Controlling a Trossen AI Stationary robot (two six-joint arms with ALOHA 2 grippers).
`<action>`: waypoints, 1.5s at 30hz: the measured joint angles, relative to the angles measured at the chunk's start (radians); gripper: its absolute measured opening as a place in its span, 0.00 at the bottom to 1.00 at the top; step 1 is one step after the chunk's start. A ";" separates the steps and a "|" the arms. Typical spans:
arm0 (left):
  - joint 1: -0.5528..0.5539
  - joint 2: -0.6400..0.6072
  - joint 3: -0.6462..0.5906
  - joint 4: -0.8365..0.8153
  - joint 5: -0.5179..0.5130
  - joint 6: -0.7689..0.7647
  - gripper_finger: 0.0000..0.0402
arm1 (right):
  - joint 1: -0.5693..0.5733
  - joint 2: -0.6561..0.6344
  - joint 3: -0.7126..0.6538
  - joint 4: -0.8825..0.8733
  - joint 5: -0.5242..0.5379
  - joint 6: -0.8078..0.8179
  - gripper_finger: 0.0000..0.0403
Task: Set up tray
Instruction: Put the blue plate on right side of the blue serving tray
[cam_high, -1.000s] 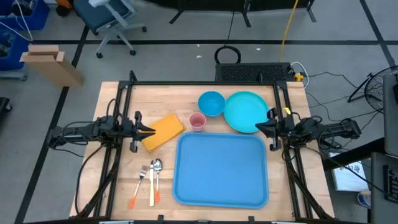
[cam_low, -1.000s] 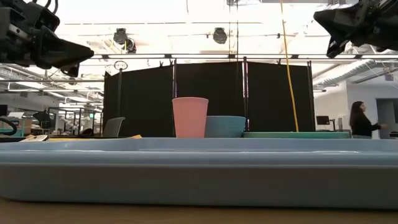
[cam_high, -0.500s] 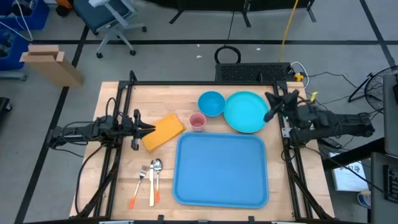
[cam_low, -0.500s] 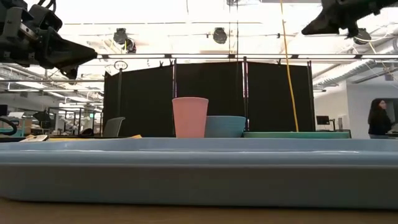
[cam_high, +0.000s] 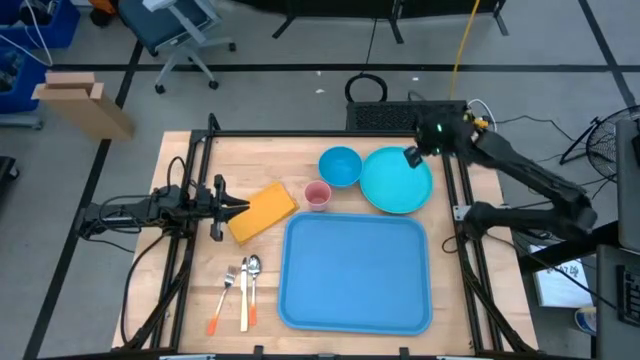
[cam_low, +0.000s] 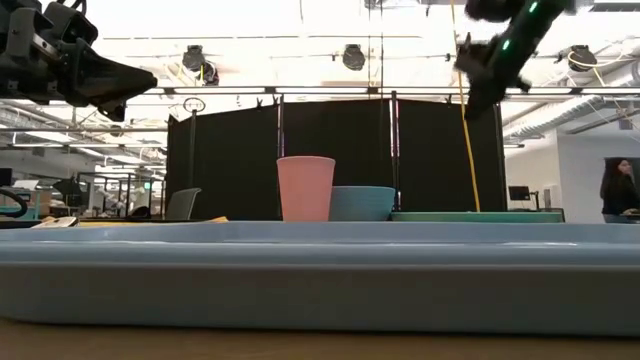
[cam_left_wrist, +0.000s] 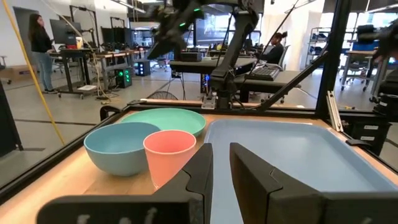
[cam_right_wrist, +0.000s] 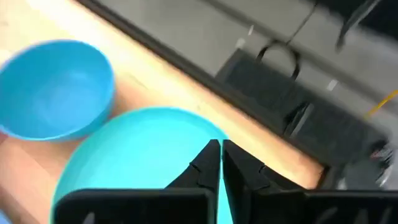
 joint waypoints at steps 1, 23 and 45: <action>0.000 0.000 0.000 0.000 0.000 0.002 0.14 | -0.054 0.036 0.000 0.000 -0.053 -0.013 0.06; 0.000 0.000 0.001 -0.077 0.005 -0.040 0.14 | -0.294 0.431 0.001 0.050 -0.161 -0.171 0.77; 0.000 0.000 0.001 -0.084 0.004 -0.035 0.14 | -0.311 0.486 -0.058 0.039 -0.162 -0.133 0.70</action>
